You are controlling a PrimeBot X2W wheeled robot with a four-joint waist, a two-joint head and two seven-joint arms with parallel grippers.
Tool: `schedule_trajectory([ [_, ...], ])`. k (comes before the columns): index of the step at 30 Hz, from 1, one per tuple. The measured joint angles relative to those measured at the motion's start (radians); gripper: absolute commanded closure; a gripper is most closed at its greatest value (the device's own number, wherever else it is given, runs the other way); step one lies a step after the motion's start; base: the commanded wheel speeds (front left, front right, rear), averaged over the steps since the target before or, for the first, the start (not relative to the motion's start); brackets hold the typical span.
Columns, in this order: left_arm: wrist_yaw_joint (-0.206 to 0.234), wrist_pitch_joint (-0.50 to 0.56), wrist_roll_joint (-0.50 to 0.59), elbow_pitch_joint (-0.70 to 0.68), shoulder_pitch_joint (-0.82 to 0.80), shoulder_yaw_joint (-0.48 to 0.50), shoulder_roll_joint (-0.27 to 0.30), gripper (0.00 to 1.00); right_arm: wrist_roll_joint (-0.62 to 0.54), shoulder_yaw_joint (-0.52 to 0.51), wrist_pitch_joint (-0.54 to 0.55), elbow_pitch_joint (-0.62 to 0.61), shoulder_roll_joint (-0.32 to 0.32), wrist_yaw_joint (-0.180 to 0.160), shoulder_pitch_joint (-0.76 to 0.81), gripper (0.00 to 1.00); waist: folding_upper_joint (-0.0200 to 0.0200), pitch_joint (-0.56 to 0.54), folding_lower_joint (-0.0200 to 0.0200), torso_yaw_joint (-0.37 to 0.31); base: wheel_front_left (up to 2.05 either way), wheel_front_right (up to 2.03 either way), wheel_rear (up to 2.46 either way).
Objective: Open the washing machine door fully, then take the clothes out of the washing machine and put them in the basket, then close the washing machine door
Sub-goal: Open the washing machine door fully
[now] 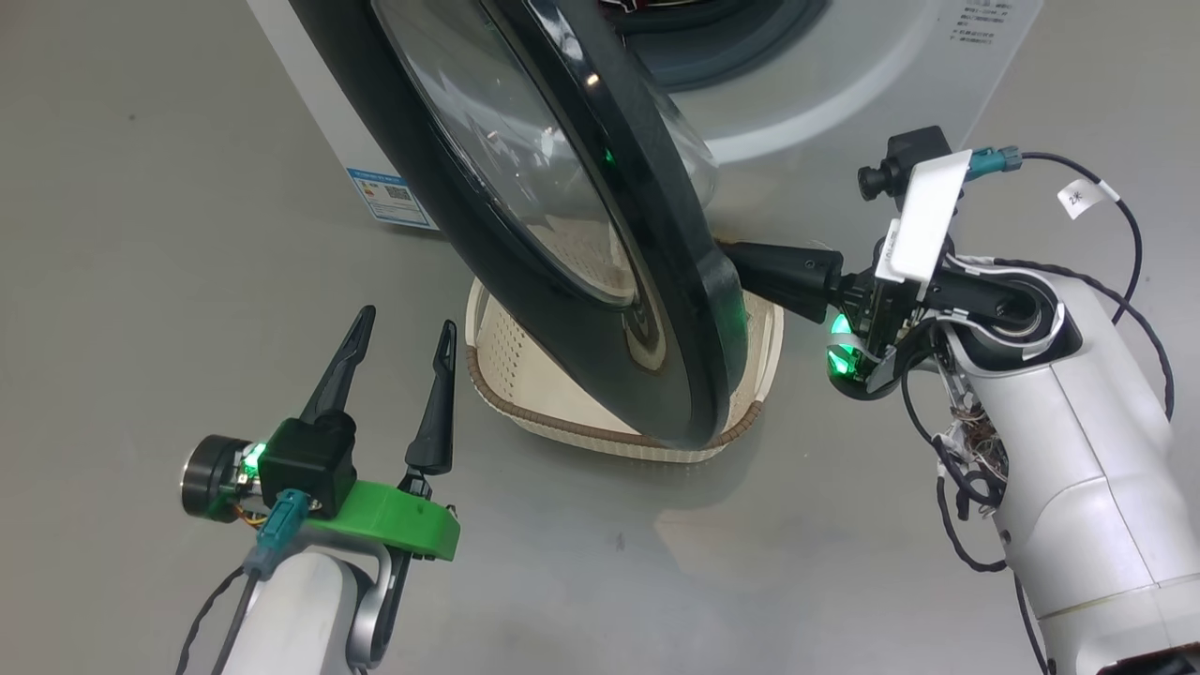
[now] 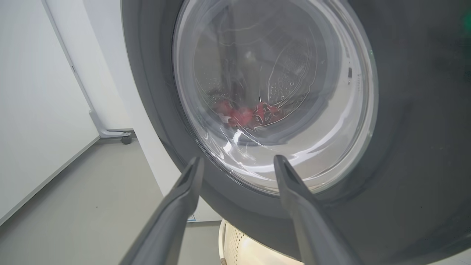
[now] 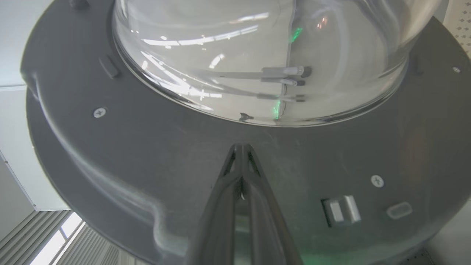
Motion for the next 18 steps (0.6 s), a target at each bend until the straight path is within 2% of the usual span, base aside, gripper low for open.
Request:
schedule_trajectory([
  [18, -0.016, 0.000, -0.002, 0.012, 0.036, -0.012, 0.001, 0.00, 0.033, 0.097, -0.018, -0.066, 0.005, 0.000, 0.138, 1.00, 0.0000, -0.059, 0.0000, 0.062, 0.00, 0.00, 0.00],
])
